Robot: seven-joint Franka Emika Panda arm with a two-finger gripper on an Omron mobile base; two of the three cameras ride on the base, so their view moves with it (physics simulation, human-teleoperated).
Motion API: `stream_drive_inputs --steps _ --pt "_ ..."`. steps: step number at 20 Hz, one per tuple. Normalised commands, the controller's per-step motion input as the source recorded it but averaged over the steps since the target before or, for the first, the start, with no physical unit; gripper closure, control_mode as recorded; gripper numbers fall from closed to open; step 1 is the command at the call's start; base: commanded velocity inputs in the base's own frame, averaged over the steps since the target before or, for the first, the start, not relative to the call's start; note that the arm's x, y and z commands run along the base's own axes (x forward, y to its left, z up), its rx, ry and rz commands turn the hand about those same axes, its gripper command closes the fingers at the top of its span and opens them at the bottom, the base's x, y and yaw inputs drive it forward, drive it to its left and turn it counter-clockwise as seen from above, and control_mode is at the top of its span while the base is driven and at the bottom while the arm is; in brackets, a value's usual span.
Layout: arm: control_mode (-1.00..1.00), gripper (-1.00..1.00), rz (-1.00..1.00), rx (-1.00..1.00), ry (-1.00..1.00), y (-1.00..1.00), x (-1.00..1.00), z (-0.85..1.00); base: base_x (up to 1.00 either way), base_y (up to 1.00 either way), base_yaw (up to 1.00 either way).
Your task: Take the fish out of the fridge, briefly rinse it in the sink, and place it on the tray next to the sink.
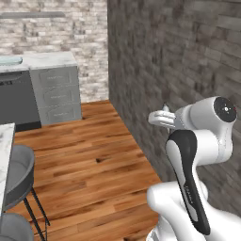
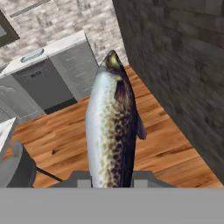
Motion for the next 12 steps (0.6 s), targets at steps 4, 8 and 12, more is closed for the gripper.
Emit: stream_drive_inputs --steps 4,8,12 --pt "1.00 1.00 0.00 0.00 0.00 0.00 0.00 0.00 1.00 -0.14 0.15" --pt "1.00 1.00 0.00 0.00 0.00 0.00 0.00 0.00 1.00 -0.03 0.25" --pt "1.00 1.00 0.00 0.00 0.00 0.00 0.00 0.00 1.00 -0.16 0.32"
